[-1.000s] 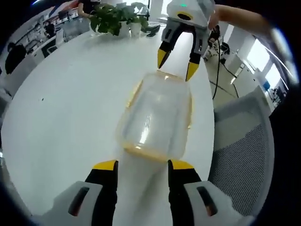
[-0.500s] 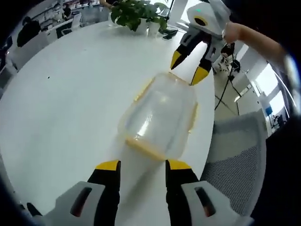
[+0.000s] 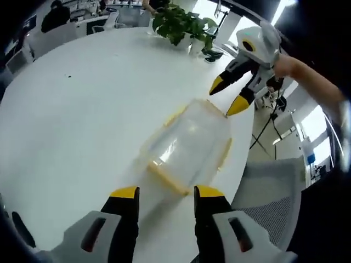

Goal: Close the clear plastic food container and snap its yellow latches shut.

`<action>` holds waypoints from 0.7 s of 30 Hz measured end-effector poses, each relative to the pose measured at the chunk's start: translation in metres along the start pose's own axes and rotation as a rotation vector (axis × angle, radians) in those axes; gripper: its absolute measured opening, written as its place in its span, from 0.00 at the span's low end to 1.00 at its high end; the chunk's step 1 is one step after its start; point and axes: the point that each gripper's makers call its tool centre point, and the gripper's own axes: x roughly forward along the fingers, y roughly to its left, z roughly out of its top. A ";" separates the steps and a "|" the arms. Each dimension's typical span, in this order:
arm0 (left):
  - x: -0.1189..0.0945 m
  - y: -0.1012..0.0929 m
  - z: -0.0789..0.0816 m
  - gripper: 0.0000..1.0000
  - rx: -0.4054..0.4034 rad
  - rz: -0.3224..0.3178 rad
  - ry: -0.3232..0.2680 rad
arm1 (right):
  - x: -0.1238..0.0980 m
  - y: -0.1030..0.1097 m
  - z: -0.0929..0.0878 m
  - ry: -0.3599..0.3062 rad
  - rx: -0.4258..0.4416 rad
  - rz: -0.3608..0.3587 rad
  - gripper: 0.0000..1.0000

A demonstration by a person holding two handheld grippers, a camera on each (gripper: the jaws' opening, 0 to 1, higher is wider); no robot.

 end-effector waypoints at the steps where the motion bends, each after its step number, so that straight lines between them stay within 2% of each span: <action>1: 0.001 0.000 0.001 0.39 -0.036 -0.001 -0.011 | 0.000 0.000 0.000 -0.003 0.008 -0.002 0.38; 5: 0.003 -0.007 0.007 0.39 -0.148 -0.036 -0.055 | 0.002 0.001 -0.001 -0.004 0.028 -0.001 0.37; 7: 0.003 -0.011 0.008 0.38 -0.179 -0.047 -0.064 | 0.002 0.001 0.000 -0.014 0.042 -0.008 0.36; 9: 0.004 -0.009 0.007 0.38 -0.199 -0.031 -0.065 | 0.005 0.002 0.003 -0.044 0.089 -0.010 0.34; 13: 0.006 0.001 0.006 0.38 -0.265 0.029 -0.081 | 0.007 0.006 0.003 -0.053 0.126 -0.007 0.35; 14: 0.006 0.003 0.006 0.39 -0.260 0.041 -0.081 | 0.008 0.005 0.004 -0.057 0.132 -0.010 0.35; 16: 0.007 0.001 0.006 0.39 -0.287 0.042 -0.085 | 0.009 0.007 0.005 -0.072 0.150 -0.005 0.35; 21: 0.015 -0.004 0.000 0.38 -0.319 0.037 -0.072 | 0.011 0.006 -0.003 -0.063 0.172 -0.016 0.34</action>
